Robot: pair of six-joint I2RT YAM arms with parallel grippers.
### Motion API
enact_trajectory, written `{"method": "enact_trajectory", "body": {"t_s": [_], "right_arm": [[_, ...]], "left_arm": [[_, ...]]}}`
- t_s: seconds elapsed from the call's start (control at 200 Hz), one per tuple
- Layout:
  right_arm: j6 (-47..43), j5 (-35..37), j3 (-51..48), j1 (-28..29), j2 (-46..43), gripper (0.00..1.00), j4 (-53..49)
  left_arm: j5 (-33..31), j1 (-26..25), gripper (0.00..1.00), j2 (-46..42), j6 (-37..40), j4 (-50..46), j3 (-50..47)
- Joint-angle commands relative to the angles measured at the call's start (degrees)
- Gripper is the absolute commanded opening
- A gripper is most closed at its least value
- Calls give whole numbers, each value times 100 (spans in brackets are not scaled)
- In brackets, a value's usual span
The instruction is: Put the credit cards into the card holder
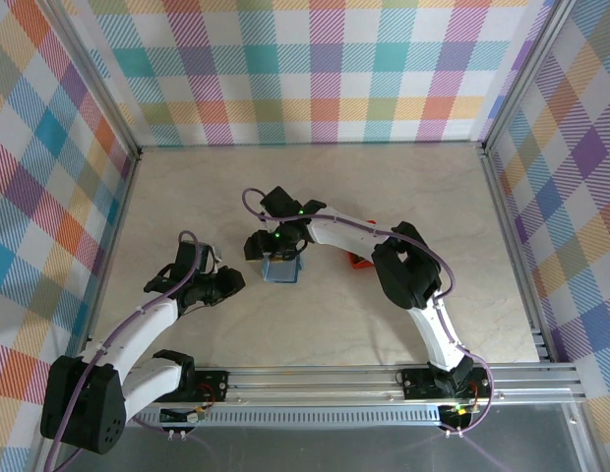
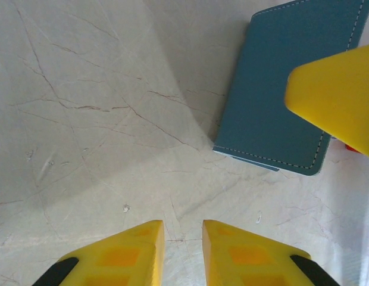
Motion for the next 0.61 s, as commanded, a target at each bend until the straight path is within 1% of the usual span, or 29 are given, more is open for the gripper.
{"method": "enact_trajectory", "body": {"t_s": [0.0,0.305,0.6], "right_arm": [[-63,-95,215,40,-231,65,-41],[181,-613,332,32,131,65,571],[402,-891,348,-17,567,65,932]], "left_arm": [[-47,119,24,-4,116,-185,120],[-35,215,24,-102,156,-307,112],[31,286,24,-192,269,-333,112]]}}
